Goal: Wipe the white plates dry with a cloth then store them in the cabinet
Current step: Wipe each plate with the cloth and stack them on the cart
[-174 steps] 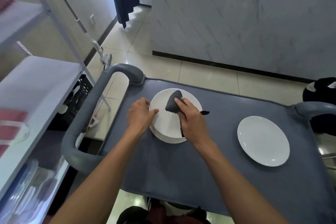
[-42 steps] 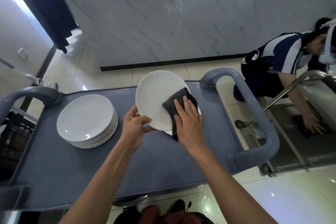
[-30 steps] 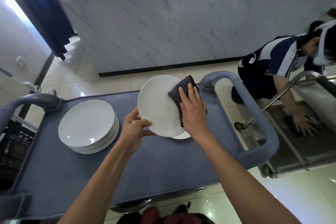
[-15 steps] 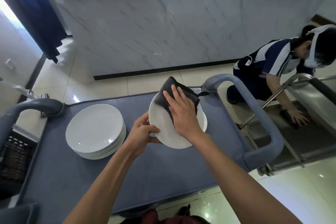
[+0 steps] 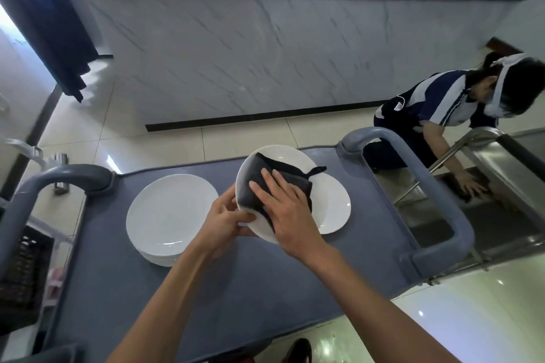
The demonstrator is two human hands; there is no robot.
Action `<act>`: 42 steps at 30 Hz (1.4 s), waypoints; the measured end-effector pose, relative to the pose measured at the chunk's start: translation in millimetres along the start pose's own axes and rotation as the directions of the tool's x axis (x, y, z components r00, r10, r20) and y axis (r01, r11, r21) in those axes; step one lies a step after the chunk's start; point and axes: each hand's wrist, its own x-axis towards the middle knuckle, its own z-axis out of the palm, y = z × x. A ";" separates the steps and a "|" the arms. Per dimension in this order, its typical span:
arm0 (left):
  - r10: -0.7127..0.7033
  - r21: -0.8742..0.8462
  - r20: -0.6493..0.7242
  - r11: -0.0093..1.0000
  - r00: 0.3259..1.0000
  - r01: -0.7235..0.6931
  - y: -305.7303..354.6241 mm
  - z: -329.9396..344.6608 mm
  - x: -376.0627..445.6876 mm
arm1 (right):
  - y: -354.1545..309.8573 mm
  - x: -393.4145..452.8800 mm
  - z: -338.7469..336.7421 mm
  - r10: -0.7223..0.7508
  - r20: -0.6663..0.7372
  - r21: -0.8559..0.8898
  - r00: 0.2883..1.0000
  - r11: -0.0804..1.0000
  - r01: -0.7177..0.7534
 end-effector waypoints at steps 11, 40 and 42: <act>-0.010 -0.025 0.078 1.000 0.997 0.011 9.8 -43.9 -13.8 | -37.2 15.1 14.6 -0.023 0.030 -0.027 0.999 0.999 0.024; -0.058 -0.148 -0.163 0.988 0.985 0.033 18.3 -50.2 9.2 | 18.8 49.7 16.4 0.300 -0.126 -0.192 0.946 0.928 -0.320; -0.045 -0.148 -0.184 0.989 0.982 0.018 19.5 -49.0 11.0 | 14.6 40.0 21.4 0.326 -0.131 -0.160 0.936 0.925 -0.344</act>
